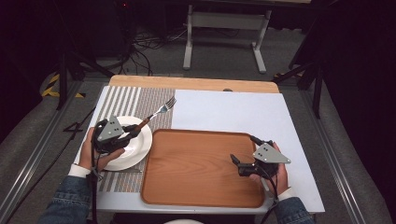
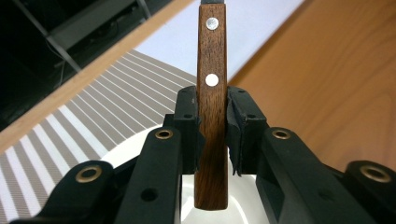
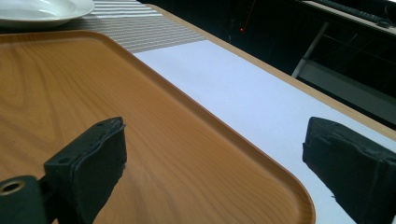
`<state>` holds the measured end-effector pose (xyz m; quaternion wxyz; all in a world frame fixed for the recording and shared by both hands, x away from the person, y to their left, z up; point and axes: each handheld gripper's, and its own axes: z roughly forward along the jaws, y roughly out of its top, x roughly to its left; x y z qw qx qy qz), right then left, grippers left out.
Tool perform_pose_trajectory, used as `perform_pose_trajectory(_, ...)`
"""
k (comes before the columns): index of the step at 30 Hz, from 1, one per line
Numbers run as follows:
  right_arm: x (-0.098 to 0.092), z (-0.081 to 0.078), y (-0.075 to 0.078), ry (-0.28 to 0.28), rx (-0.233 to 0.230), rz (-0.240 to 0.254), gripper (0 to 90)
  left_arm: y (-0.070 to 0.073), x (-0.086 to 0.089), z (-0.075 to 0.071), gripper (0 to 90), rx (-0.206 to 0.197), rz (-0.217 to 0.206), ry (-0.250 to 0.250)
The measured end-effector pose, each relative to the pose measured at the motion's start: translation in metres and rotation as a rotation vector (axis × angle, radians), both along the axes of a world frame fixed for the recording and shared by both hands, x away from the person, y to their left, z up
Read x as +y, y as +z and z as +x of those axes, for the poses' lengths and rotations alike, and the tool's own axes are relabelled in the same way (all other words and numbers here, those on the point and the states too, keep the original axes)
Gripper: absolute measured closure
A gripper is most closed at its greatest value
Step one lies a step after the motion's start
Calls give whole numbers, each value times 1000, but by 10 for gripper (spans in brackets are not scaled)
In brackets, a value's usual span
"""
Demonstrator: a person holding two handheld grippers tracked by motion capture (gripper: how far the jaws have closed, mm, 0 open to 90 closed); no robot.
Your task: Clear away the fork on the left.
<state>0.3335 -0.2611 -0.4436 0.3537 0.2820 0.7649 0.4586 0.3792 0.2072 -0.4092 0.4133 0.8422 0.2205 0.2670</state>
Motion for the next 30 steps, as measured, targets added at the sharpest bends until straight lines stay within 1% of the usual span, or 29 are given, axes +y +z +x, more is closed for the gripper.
perform_pose_trajectory(2, -1, 0, 0, -5, -2, 4, 70, -2, -9, -7, 760, 17, 17, -7)
perform_pose_trajectory(4, -2, 0, 0, -15, -6, 7, 70, -5, -18, -14, 761, 31, 35, -28)
perform_pose_trajectory(5, -3, 0, 1, -17, -5, 12, 70, -7, -23, -17, 760, 41, 35, -37)
perform_pose_trajectory(7, -3, 0, 1, -16, -5, 18, 70, -10, -33, -24, 760, 48, 81, -73)
perform_pose_trajectory(8, -4, 0, 2, -18, -6, 19, 70, -12, -38, -27, 760, 52, 89, -92)
perform_pose_trajectory(9, -4, 0, 2, -18, -6, 19, 70, -12, -38, -27, 760, 52, 89, -92)
perform_pose_trajectory(10, -4, 0, 2, -19, -7, 22, 70, -14, -42, -30, 760, 60, 95, -104)
perform_pose_trajectory(11, -4, 0, 2, -20, -7, 21, 70, -19, -50, -36, 760, 76, 113, -134)
perform_pose_trajectory(12, -4, 0, 2, -20, -7, 22, 70, -21, -54, -39, 760, 81, 124, -151)
perform_pose_trajectory(14, -4, 0, 2, -18, -3, 24, 70, -25, -61, -44, 760, 98, 146, -172)
perform_pose_trajectory(15, -4, 0, 2, -18, -3, 21, 70, -25, -61, -44, 760, 98, 146, -172)
perform_pose_trajectory(16, -4, 0, 1, -17, -2, 25, 70, -29, -67, -48, 760, 110, 168, -191)
perform_pose_trajectory(18, -4, 1, 1, -15, -1, 20, 70, -33, -72, -51, 760, 125, 190, -186)
perform_pose_trajectory(19, -4, 1, 1, -14, 0, 20, 70, -34, -75, -52, 760, 136, 193, -192)
perform_pose_trajectory(20, -4, 1, 1, -14, 0, 22, 70, -35, -78, -54, 760, 141, 208, -196)
perform_pose_trajectory(21, -4, 1, 1, -15, 1, 23, 70, -35, -78, -54, 760, 141, 208, -196)
perform_pose_trajectory(22, -4, 2, 1, -16, 2, 23, 70, -37, -80, -55, 760, 146, 222, -190)
perform_pose_trajectory(23, -4, 2, 1, -16, 4, 27, 70, -40, -83, -56, 760, 158, 225, -189)
perform_pose_trajectory(24, -4, 2, 1, -15, 5, 26, 70, -40, -83, -56, 760, 158, 225, -189)
perform_pose_trajectory(26, -4, 2, 1, -15, 5, 24, 70, -43, -84, -57, 760, 180, 235, -181)
perform_pose_trajectory(27, -3, 2, 0, -14, 8, 27, 70, -44, -86, -58, 760, 178, 233, -186)
perform_pose_trajectory(29, -4, 3, 0, -15, 11, 29, 70, -46, -88, -59, 759, 191, 227, -191)
perform_pose_trajectory(30, -4, 3, 0, -16, 13, 28, 70, -48, -89, -59, 759, 204, 226, -196)
